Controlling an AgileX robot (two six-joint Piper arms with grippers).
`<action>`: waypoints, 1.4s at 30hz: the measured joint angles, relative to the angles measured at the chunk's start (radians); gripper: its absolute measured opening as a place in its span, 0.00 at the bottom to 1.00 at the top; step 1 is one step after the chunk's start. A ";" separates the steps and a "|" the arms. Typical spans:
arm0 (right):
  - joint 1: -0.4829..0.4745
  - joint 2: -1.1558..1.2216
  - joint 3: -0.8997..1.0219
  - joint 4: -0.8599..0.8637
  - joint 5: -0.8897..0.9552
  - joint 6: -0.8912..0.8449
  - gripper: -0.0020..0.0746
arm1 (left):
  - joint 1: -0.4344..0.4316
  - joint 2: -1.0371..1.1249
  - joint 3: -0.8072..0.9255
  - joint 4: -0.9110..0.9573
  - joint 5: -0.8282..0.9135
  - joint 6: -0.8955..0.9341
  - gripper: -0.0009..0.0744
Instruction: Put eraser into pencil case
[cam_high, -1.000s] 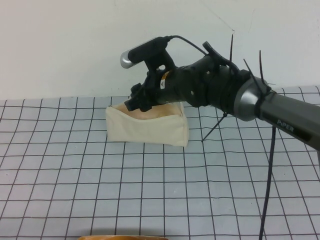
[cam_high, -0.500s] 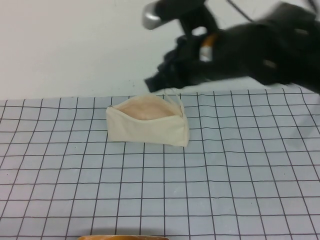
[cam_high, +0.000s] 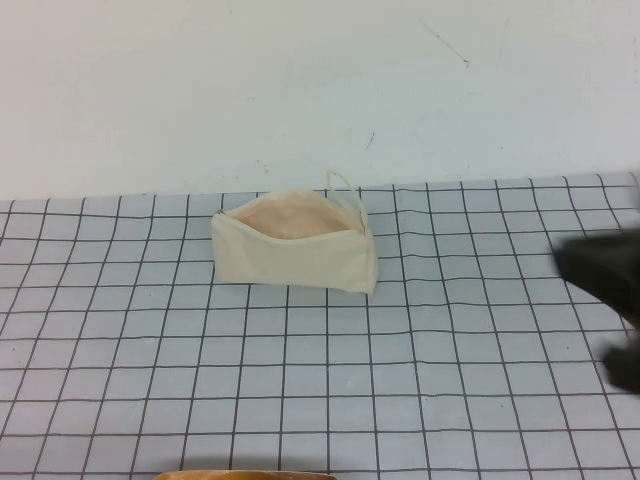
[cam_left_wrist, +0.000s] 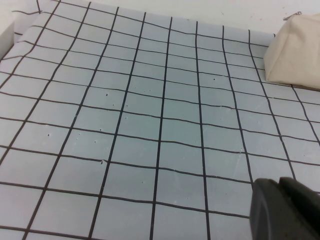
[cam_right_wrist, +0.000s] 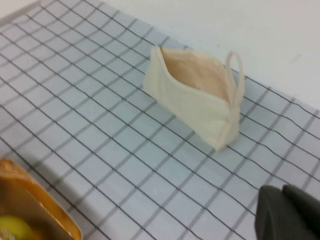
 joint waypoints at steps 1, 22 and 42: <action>0.000 -0.047 0.038 -0.011 0.003 0.000 0.03 | 0.000 0.000 0.000 0.000 0.000 0.000 0.01; -0.218 -0.637 0.702 -0.116 -0.319 0.041 0.02 | 0.000 0.000 0.000 0.000 0.000 0.000 0.01; -0.795 -0.994 0.953 0.040 -0.242 -0.041 0.02 | 0.000 0.000 0.000 0.000 0.000 0.000 0.01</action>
